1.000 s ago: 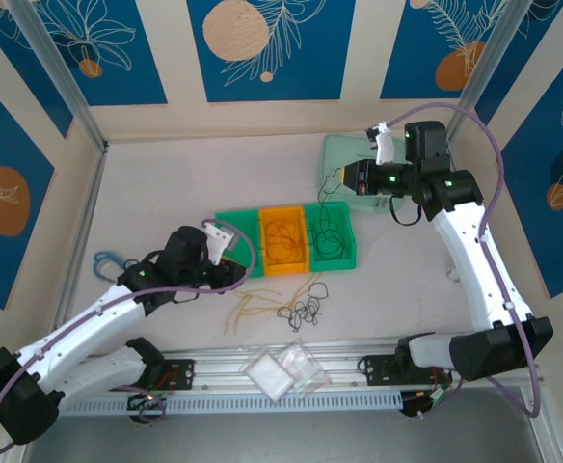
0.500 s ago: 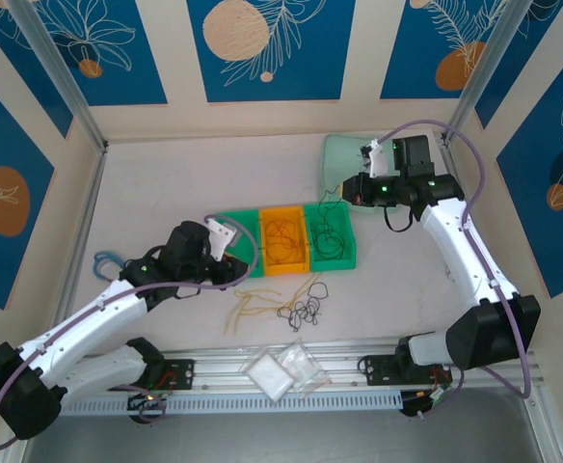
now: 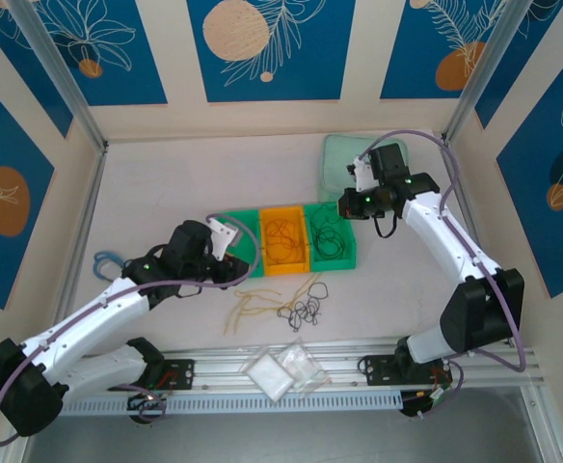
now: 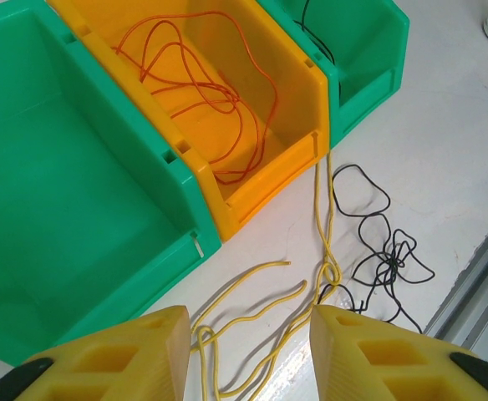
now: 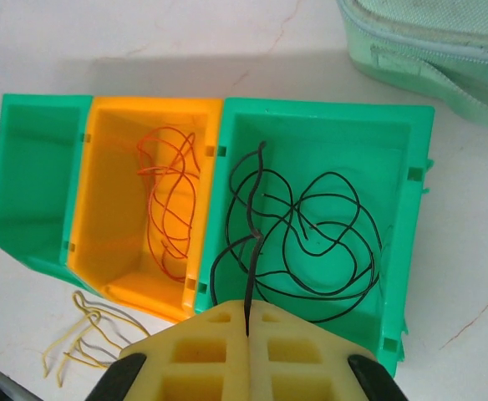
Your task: Untangle the cables
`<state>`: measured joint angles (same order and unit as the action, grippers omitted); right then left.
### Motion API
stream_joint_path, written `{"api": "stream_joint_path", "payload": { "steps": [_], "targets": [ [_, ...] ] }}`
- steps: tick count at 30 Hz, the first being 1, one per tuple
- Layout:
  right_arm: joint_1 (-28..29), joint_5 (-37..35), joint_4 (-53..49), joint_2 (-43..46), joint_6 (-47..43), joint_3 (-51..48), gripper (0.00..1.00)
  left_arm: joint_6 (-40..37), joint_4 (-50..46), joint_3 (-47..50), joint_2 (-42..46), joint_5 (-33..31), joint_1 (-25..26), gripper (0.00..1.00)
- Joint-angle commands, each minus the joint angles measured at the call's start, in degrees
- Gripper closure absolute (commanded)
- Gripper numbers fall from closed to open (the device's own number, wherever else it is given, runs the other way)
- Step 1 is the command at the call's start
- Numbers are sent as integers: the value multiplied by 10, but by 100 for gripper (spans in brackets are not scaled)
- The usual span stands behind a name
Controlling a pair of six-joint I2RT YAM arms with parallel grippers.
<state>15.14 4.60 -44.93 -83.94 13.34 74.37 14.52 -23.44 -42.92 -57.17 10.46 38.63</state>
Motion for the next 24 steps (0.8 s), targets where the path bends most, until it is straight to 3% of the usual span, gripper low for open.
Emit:
{"api": "stream_joint_path", "payload": {
  "steps": [1,7,19,24],
  "targets": [
    [15,-18,-25,-29,-11,5,100,-9,-1,-14,-7,7,1,58],
    [34,-85,-71,-95,-8,34,100,-11,-9,-16,-7,6,1,58],
    [53,-87,-92,-188,-11,66,100,-12,-13,-12,-10,7,2,58],
    [58,-107,-94,-189,-9,73,80,-13,-18,-10,-8,4,1,58]
  ]
}}
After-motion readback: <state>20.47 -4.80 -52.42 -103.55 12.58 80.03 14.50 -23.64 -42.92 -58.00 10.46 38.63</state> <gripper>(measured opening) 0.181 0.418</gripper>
